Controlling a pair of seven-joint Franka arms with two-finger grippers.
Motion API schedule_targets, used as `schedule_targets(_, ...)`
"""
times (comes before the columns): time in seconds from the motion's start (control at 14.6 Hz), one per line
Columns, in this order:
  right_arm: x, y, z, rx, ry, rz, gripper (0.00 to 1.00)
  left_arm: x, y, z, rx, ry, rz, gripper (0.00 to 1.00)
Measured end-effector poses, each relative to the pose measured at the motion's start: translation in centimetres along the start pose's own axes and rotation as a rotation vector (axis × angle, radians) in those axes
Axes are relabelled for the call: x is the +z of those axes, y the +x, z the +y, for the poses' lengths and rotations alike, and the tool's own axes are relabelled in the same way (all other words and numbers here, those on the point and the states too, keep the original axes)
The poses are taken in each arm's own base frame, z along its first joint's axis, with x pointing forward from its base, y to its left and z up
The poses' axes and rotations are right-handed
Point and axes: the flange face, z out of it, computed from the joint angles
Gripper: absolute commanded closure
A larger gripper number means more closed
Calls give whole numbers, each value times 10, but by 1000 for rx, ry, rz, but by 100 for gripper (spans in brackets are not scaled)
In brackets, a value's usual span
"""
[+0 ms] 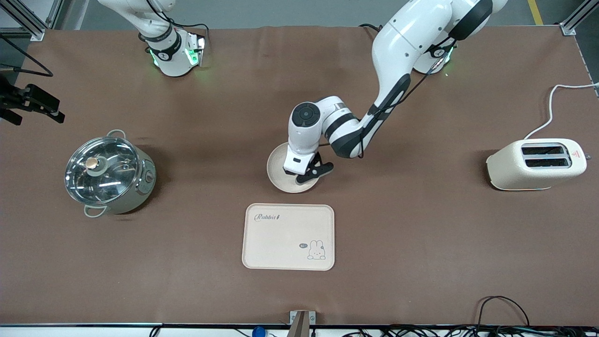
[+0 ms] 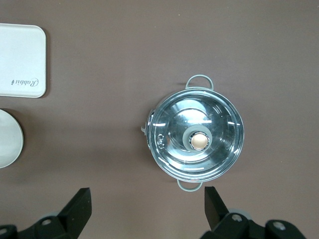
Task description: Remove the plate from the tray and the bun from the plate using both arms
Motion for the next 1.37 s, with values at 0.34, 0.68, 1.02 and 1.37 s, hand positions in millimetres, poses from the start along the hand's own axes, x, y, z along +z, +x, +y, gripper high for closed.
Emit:
schedule_targets(0.34, 1, 0, 0, 0, 0, -5, 0, -107, 131, -95, 295, 135, 26, 99)
schedule_targets(0.68, 1, 0, -1, -1, 0, -5, 0, -72, 222, -242, 392, 31, -48, 88)
schedule_targets(1.02, 1, 0, -1, -2, 0, -6, 0, -2, 194, -299, 423, -40, -46, 53)
schedule_targets(1.37, 1, 0, -1, -2, 0, -6, 0, 3, 195, -309, 450, -10, -28, 0)
